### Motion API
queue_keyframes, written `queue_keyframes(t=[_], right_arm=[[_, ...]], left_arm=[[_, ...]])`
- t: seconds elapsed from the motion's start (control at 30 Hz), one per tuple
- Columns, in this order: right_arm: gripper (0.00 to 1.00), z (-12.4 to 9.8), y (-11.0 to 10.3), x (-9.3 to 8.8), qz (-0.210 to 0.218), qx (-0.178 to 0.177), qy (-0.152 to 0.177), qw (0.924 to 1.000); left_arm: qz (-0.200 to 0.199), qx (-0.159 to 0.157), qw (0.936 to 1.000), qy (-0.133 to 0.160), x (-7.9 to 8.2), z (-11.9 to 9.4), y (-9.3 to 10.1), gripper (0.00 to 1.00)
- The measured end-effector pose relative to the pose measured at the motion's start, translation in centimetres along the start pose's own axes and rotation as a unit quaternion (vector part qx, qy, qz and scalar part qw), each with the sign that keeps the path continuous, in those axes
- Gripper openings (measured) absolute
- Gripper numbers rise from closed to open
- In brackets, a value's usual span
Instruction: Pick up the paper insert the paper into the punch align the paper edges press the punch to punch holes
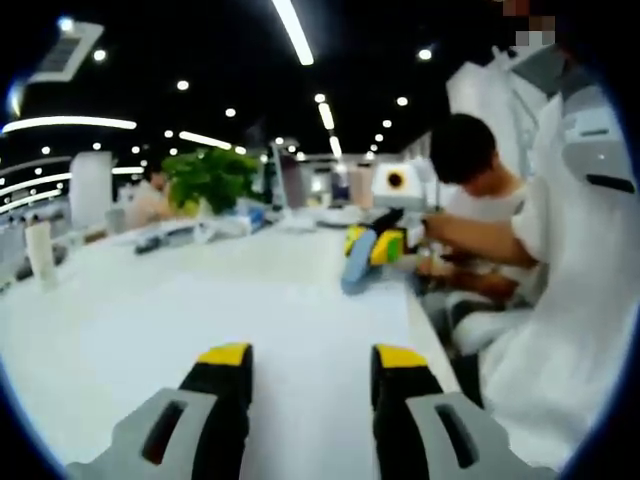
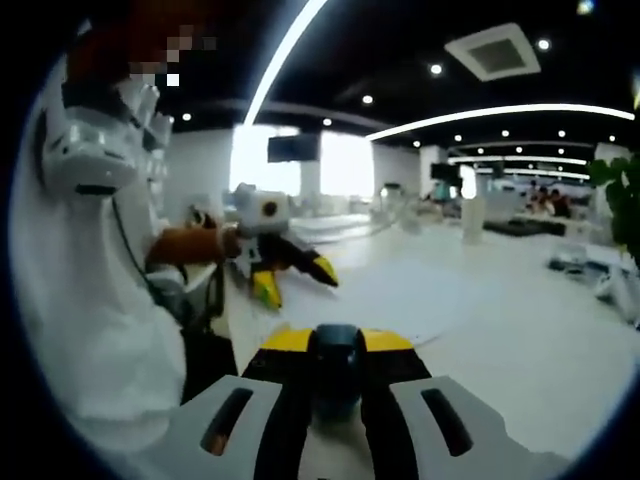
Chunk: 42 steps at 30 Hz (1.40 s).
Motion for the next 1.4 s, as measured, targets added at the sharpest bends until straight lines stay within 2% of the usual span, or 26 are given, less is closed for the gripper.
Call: queue_keyframes(t=[0.47,0.63,0.97,1.4], right_arm=[[0.19,1.4,2.2,0.4,-0.019,-0.041,-0.012,0.9989],[0.19,1.9,2.6,0.5,-0.014,-0.047,-0.016,0.9987],[0.19,2.2,3.8,0.6,-0.011,-0.07,-0.023,0.9972],[0.19,2.4,4.2,0.8,-0.017,-0.084,-0.02,0.9961]], left_arm=[[0.004,0.001,1.0,0.001,0.0,0.0,0.0,0.48],[0.011,0.018,0.9998,-0.004,-0.1,0.1,-0.3,0.47],[0.013,0.019,0.9997,-0.004,-0.1,0.1,-0.3,0.47],[0.015,0.02,0.9996,-0.013,-0.4,0.2,-0.5,0.47]])
Point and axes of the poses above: the point that each gripper's makers call its tool centre point, and the gripper's own axes: z roughly forward along the fingers, y roughly to its right, x roughly out of its top, the point moved 6 cm from there along -z, roughly backward along the fingers, and after that the axes turned 2 degrees about -y, right-handed, at the moved point
